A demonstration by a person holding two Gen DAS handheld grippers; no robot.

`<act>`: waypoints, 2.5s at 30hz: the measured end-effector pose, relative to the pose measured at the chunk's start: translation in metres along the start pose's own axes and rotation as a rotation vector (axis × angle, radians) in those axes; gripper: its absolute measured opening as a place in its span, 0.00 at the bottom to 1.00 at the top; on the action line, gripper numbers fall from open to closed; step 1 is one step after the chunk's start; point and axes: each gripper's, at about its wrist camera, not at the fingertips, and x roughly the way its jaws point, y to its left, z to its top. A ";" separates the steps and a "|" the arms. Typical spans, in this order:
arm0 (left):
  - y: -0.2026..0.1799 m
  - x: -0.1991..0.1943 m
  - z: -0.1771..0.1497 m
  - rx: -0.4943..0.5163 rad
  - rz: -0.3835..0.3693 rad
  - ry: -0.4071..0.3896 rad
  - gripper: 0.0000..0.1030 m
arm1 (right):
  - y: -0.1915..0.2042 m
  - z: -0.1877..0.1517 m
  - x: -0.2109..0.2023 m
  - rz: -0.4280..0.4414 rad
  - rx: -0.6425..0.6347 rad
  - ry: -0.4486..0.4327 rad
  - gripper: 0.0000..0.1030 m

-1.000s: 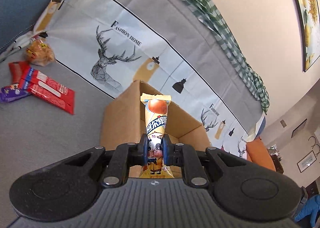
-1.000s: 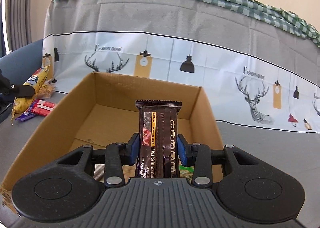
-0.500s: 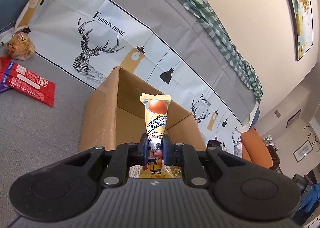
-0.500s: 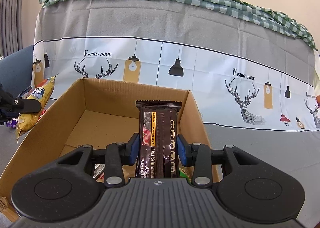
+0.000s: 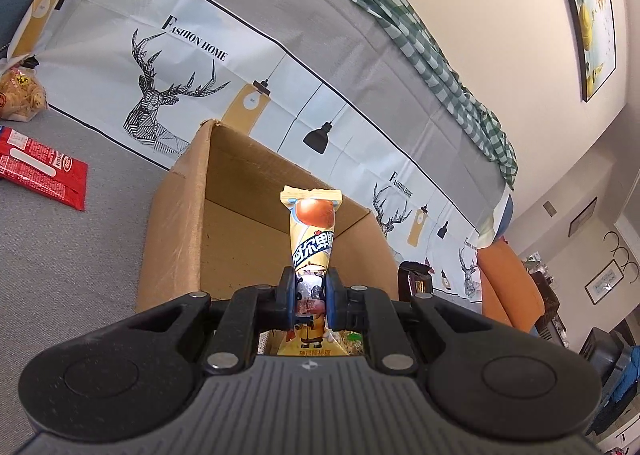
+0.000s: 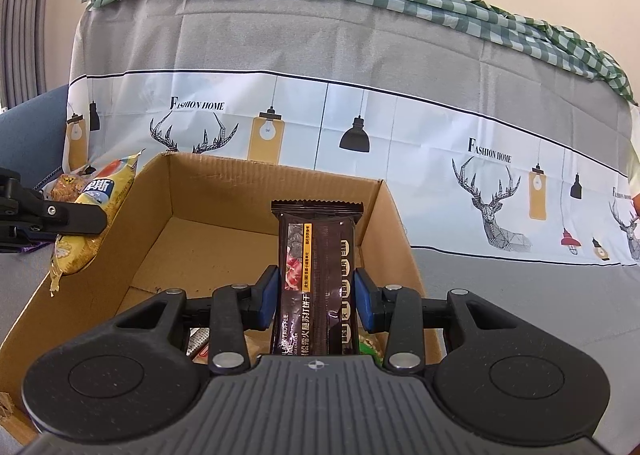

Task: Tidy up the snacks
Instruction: 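Carry the yellow stick candy and chocolate bar over the box with both tools, then open both tools to drop the candy and chocolate bar into the box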

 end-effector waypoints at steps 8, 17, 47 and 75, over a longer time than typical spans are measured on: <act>-0.003 0.003 -0.001 0.014 0.006 0.005 0.15 | -0.001 0.001 0.001 0.000 -0.002 0.004 0.40; -0.003 0.004 -0.001 0.020 0.011 0.010 0.15 | -0.001 0.002 0.002 0.000 -0.004 0.010 0.40; -0.010 0.012 -0.008 0.053 -0.040 0.071 0.31 | 0.004 -0.001 0.011 -0.007 -0.025 0.040 0.52; 0.024 -0.040 0.013 0.044 0.080 -0.001 0.11 | 0.020 0.010 0.002 0.045 0.176 -0.026 0.27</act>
